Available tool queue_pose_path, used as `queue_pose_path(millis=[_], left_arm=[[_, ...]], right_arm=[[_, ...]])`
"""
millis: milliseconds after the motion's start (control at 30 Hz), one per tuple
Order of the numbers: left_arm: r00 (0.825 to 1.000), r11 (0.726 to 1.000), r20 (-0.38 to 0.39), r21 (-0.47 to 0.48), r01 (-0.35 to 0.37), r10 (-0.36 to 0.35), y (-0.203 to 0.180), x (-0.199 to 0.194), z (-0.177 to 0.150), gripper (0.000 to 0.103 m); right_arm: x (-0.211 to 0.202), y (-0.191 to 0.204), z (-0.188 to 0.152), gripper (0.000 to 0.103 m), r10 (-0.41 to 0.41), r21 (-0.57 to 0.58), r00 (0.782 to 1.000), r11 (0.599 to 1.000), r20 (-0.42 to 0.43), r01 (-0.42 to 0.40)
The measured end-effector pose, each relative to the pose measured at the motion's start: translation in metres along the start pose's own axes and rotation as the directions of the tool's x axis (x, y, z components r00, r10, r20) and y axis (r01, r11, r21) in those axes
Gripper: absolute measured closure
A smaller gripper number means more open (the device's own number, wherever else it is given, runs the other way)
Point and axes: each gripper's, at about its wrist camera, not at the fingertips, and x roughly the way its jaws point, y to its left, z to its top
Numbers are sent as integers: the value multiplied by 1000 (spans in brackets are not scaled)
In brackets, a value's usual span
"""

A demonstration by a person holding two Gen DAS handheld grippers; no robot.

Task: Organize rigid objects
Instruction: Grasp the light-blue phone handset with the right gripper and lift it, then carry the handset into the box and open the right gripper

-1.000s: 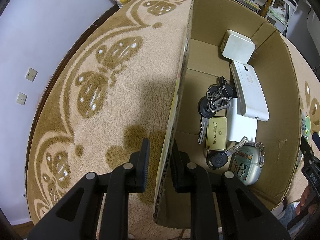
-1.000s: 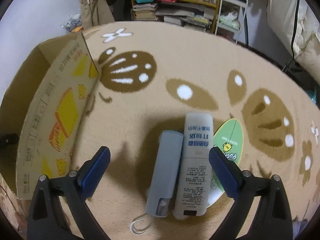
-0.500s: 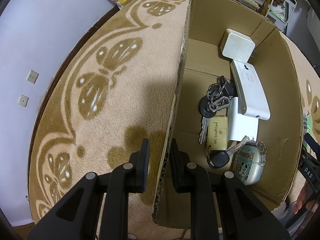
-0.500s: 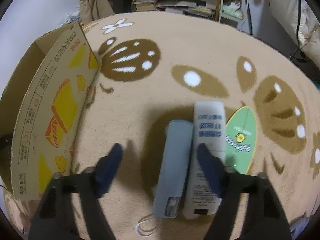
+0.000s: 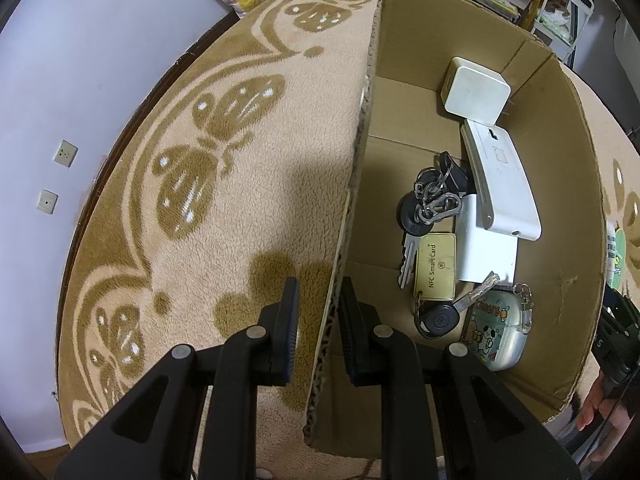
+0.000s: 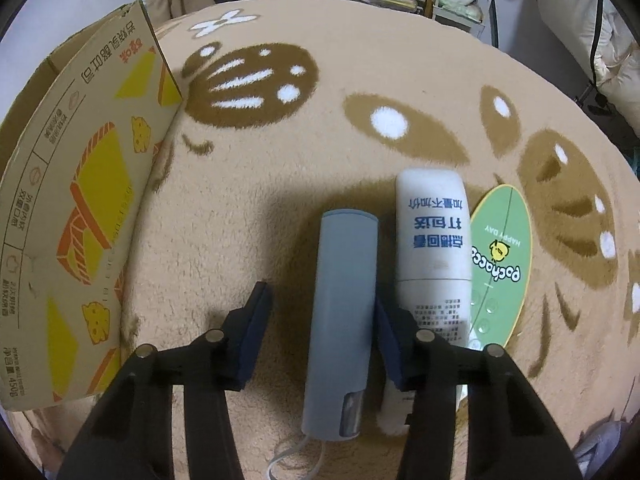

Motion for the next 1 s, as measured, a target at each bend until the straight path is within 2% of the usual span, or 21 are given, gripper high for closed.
queue_pose_path(millis=[33,67,233,400,533,733,1000], left_arm=[[1000,1000,0,1,-1,1,0,0,0,84],[1000,1000,0,1,-1,1,0,0,-1,84],[1000,1000,1,5,-5,5,-1,0,-1,85],[1000,1000,1,3,-4,4,-1,1,0,85],[1000,1000,1,4,-7,7,-2,1,1,85],[1000,1000,1,3,-6,6,-2,1,1,85],[1000,1000,2,2,-2,2,-2,2,1,85]], right_arm=[[-2,1,-1,70,1,3,1000,1000,12,-1],[-5,0,0,74,6,1,1000,1000,18,-6],[-8,5,3,74,-17,-5,999,1000,51,17],[-14,8,19,74,-21,-2,996,1000,81,21],[-28,9,30,74,-20,4,990,1000,137,20],[-59,23,41,74,-36,-17,963,999,266,42],[-105,50,48,74,36,-112,919,994,392,9]])
